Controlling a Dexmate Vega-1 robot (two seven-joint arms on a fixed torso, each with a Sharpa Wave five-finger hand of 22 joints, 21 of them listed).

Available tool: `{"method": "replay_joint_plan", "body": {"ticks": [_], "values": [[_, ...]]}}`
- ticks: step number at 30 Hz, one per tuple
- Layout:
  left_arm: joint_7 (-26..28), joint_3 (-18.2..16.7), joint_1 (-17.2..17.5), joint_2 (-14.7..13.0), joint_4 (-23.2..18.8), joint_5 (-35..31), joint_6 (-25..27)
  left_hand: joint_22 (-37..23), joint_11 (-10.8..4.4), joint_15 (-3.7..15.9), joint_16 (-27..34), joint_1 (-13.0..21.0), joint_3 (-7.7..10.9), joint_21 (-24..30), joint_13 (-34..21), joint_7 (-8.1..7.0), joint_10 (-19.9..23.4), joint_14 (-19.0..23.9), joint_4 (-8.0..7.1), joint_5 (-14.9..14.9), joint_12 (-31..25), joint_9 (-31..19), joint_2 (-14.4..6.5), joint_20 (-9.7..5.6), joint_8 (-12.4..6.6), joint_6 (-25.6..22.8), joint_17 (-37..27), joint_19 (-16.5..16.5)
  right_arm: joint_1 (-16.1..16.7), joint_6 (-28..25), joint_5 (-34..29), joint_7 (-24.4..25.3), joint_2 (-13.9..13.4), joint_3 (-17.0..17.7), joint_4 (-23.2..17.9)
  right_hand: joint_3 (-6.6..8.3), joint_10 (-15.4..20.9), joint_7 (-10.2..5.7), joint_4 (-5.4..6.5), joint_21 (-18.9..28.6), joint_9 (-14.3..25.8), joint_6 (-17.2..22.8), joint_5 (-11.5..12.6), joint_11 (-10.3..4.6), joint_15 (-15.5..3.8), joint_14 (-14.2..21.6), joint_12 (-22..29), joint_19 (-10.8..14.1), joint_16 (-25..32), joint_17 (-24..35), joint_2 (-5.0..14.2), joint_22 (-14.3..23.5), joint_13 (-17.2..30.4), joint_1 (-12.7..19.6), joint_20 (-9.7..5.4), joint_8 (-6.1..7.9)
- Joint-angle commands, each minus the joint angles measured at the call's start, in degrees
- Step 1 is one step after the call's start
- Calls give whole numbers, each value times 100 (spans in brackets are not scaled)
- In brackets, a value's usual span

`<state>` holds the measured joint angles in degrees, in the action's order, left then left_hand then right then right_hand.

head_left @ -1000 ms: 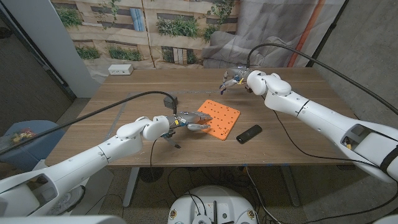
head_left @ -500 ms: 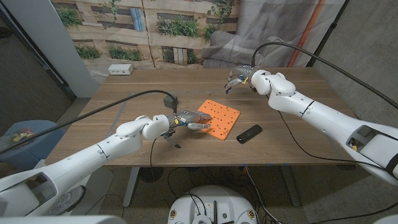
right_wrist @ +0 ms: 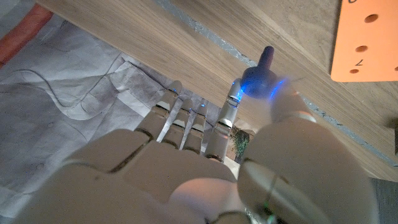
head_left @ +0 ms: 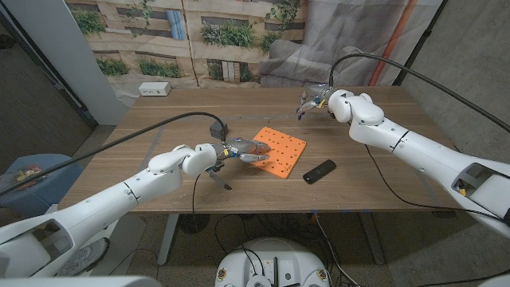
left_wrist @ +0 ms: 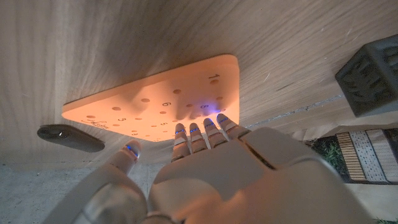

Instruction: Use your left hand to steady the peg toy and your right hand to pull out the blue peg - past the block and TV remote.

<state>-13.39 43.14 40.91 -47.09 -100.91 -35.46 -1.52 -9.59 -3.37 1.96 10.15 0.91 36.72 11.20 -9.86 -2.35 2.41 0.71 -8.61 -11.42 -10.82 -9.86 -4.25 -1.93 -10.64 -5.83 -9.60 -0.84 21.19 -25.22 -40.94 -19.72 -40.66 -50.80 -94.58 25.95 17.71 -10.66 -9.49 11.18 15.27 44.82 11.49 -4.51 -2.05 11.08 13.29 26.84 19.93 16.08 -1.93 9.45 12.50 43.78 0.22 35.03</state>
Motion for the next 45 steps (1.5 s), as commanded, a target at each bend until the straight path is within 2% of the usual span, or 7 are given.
{"method": "replay_joint_plan", "body": {"ticks": [1, 9, 25, 38, 41, 45], "values": [[228, -169, 103, 73, -144, 243, 88, -17, -16, 228, -1, 16, 50, -8, -15, -11, -18, -22, 4, 22, 12, -7, -537, -686, 21, -1, -15, 5, 63, -242, -420, -170, -134, -51, -80, 3, -46, -205, -29, -28, 19, 127, 31, -3, -54, -16, -6, -6, -11, 30, 218, 21, 10, 290, 32, -12], [389, -279, 186, 70, -240, 362, 243, -16, -9, 224, 1, 19, 66, -2, -15, -14, -12, -16, 8, 23, 6, -7, -537, -679, 19, -13, -14, 33, 108, -367, -630, -281, -181, -45, -61, 0, -37, -207, -51, -23, 15, 35, 24, -11, -80, -5, -11, 8, -10, 26, 203, 20, 10, 347, 14, -47], [1003, -664, 589, 29, -574, 680, 1065, -14, 3, 217, 9, 31, 101, 5, -14, 0, 27, 24, 30, 25, -11, -7, -531, -661, 13, -52, -10, 81, 267, -499, -813, -313, -276, 38, -2, -9, 14, -209, -53, -9, 13, -11, 5, -5, -106, 30, -2, 57, -2, 22, 191, 19, 13, 419, -18, -60], [1749, -1038, 866, 230, -609, 1378, 1440, -13, 7, 216, 8, 48, 130, 7, -13, 12, 50, 43, 57, 25, -17, -6, -526, -656, 13, -71, -5, 112, 326, -560, -897, -325, -309, 36, 135, -36, -15, -207, -24, 1, 13, -51, -11, 4, -113, 31, -23, 100, -2, 27, 187, 20, 17, 411, -53, -70], [1961, -1194, 954, 361, -540, 1758, 1410, -13, 10, 214, 10, 54, 139, 7, -13, 22, 61, 56, 66, 26, -20, -5, -524, -649, 12, -81, -3, 119, 321, -587, -893, -352, -289, 35, 170, -40, -16, -207, -21, 1, 13, -61, -12, 2, -111, 32, -24, 103, -2, 29, 186, 20, 17, 409, -54, -73], [2159, -1276, 994, 385, -510, 1981, 1415, -12, 17, 209, 9, 60, 147, 6, -13, 25, 65, 60, 76, 26, -20, -5, -522, -644, 12, -86, -2, 123, 292, -594, -945, -367, -258, -15, 242, -47, -21, -207, -16, 1, 13, -75, -15, 5, -114, 32, -28, 106, -2, 30, 186, 21, 18, 406, -54, -78]]}}
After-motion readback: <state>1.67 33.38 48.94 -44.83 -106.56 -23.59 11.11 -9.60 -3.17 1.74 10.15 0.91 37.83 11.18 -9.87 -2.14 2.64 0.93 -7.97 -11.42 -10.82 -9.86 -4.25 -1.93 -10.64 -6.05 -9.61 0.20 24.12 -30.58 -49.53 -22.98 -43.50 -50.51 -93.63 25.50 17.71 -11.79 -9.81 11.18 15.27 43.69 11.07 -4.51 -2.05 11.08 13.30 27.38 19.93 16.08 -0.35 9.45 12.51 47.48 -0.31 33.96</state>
